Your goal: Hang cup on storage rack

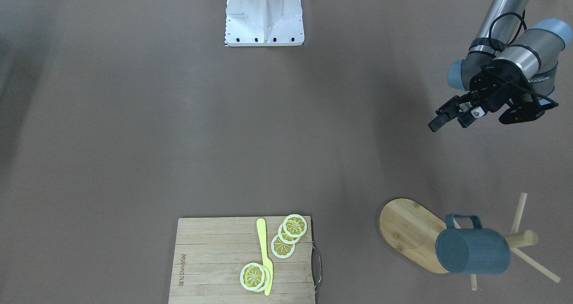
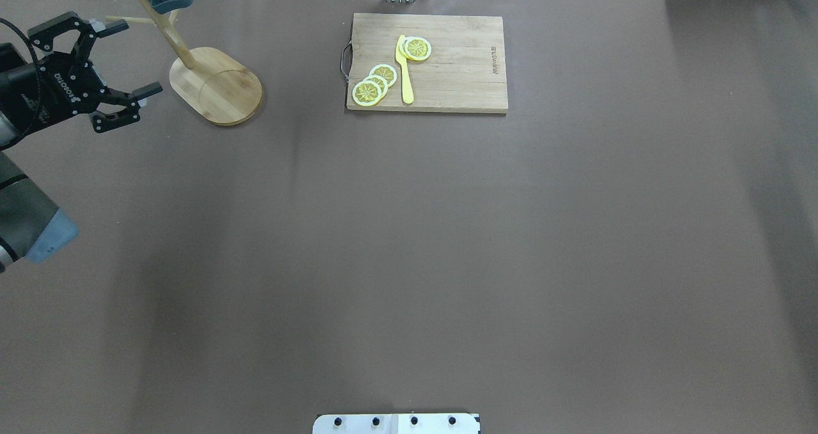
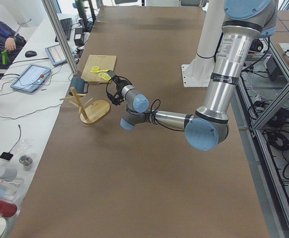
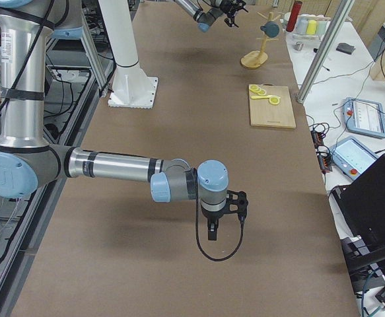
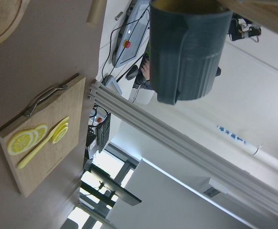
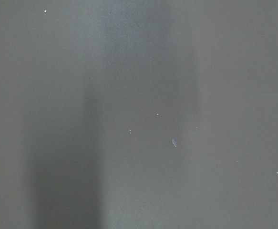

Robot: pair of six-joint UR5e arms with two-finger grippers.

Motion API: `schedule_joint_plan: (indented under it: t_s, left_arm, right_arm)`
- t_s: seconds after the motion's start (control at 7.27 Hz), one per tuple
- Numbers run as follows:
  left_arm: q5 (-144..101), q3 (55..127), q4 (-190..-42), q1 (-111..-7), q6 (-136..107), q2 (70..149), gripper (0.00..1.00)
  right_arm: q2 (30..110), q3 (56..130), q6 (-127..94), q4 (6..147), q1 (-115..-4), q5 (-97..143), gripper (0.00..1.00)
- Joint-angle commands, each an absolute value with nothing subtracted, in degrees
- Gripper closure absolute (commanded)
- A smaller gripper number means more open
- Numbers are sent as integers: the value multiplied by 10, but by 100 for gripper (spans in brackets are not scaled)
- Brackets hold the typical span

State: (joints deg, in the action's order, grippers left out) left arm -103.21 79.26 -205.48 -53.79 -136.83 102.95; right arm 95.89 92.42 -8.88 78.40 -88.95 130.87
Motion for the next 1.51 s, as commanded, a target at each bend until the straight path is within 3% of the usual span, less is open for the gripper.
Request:
schedule_joint_plan:
  t_s: [0.0,0.55,1.38]
  left_arm:
    - [-1159,843,-2003,-592,-1122,999,1]
    - [-1237,898,-1835,-666,-562,916,1]
    - [-1233,917,-1475,-832,55,893,1]
  right_arm:
    - [959,925,-89,784,-889,1309,0]
    - [959,925,-90,784,-889,1309,0]
    - [959,925,-90,784,-889,1309,0]
